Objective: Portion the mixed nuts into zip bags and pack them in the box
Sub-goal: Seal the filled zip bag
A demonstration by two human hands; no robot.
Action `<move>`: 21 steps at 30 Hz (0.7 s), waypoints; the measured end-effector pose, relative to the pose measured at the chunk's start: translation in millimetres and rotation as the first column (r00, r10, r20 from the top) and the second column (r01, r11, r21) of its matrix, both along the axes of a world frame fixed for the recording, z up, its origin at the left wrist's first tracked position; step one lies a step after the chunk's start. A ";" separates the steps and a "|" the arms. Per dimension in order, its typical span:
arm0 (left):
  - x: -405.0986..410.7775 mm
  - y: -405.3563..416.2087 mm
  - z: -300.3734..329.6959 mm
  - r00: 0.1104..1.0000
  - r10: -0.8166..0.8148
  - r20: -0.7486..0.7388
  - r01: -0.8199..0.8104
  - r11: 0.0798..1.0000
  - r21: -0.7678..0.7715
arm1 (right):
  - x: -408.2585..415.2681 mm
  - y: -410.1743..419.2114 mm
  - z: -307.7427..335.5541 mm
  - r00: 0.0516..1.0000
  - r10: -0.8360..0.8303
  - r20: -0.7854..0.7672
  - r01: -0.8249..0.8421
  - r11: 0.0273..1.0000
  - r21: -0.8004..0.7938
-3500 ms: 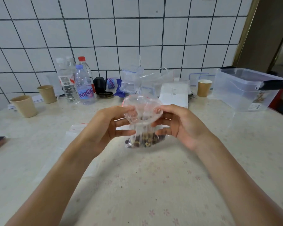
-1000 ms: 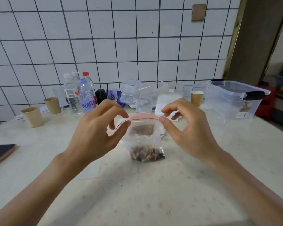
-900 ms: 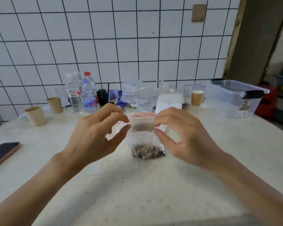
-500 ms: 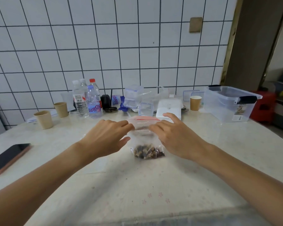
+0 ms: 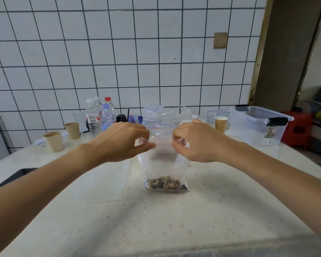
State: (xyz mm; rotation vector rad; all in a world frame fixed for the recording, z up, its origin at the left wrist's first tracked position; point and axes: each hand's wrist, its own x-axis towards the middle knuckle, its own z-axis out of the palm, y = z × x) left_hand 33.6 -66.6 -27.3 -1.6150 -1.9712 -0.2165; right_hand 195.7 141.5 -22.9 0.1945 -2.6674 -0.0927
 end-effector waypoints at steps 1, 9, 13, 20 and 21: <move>0.6 -1.2 3.4 1.000 -0.013 0.021 0.013 1.000 0.000 | 0.2 0.1 2.4 1.000 0.007 -0.006 -0.007 1.000 -0.001; 6.9 -9.6 31.9 0.962 -0.077 0.263 0.080 0.997 0.002 | 0.6 -3.7 26.8 0.993 0.064 0.097 -0.045 0.981 -0.187; 7.6 -13.0 38.6 0.918 -0.128 0.375 0.134 0.991 0.010 | 4.2 -3.1 39.2 0.983 0.136 0.119 -0.086 0.931 -0.355; 12.5 -17.9 42.2 0.875 -0.150 0.461 0.197 0.979 -0.055 | 11.0 -2.1 46.8 0.963 0.230 0.138 -0.129 0.848 -0.513; 13.0 -19.1 41.3 0.890 -0.125 0.439 0.187 0.977 -0.101 | 10.9 -1.2 47.0 0.962 0.223 0.158 -0.119 0.861 -0.494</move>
